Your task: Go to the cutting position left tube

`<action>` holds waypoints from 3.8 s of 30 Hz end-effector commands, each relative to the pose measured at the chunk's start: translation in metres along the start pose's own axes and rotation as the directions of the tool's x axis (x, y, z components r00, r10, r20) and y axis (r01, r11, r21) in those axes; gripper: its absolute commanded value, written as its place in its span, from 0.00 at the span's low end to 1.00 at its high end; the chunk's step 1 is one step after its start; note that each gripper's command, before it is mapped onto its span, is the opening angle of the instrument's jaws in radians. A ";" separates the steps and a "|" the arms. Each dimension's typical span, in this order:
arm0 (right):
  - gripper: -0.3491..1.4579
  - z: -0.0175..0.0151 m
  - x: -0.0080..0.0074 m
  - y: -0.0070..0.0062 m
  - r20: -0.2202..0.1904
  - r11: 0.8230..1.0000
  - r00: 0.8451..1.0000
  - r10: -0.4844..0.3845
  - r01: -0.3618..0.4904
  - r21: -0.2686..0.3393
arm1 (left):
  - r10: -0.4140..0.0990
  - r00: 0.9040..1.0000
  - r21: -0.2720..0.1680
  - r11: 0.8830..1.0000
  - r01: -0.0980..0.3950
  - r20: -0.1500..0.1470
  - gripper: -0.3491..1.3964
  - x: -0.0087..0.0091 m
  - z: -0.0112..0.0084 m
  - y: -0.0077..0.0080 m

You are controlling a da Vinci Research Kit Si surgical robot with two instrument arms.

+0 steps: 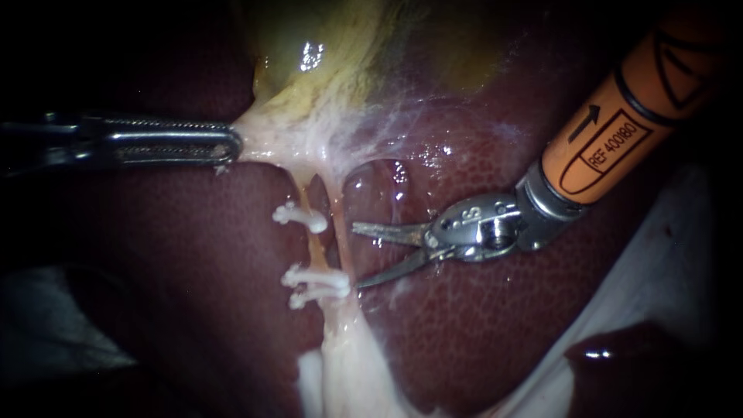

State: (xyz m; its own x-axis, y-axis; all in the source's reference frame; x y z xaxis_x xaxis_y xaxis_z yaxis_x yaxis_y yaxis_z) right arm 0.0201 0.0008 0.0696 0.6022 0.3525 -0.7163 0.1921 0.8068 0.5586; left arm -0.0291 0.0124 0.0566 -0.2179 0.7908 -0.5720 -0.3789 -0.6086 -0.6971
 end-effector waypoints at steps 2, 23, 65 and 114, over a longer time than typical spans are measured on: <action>0.98 0.0000 0.0001 -0.0001 -0.008 1.000 1.000 -0.011 0.011 0.009 | 0.000 1.000 0.000 1.000 0.000 0.000 0.00 0.0000 0.0000 0.0000; 0.97 0.0014 0.0012 -0.0001 -0.034 0.999 0.999 -0.023 0.024 0.025 | 0.000 1.000 0.000 1.000 0.000 0.000 0.00 0.0001 0.0000 0.0000; 0.97 0.0064 0.0023 0.0025 -0.110 0.996 0.993 0.043 -0.033 0.088 | -0.001 1.000 0.002 1.000 0.001 -0.001 0.00 0.0001 0.0002 0.0002; 0.99 0.0089 0.0089 0.0005 -0.264 0.964 0.942 0.210 -0.153 0.220 | -0.002 1.000 0.002 1.000 0.002 0.000 0.00 0.0002 0.0001 0.0003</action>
State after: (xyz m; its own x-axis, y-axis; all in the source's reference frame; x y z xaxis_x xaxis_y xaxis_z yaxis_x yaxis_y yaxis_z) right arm 0.0324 0.0002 0.0671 0.4036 0.6281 -0.6653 0.2619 0.6174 0.7418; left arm -0.0293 0.0124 0.0563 -0.2169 0.7919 -0.5708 -0.3816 -0.6070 -0.6971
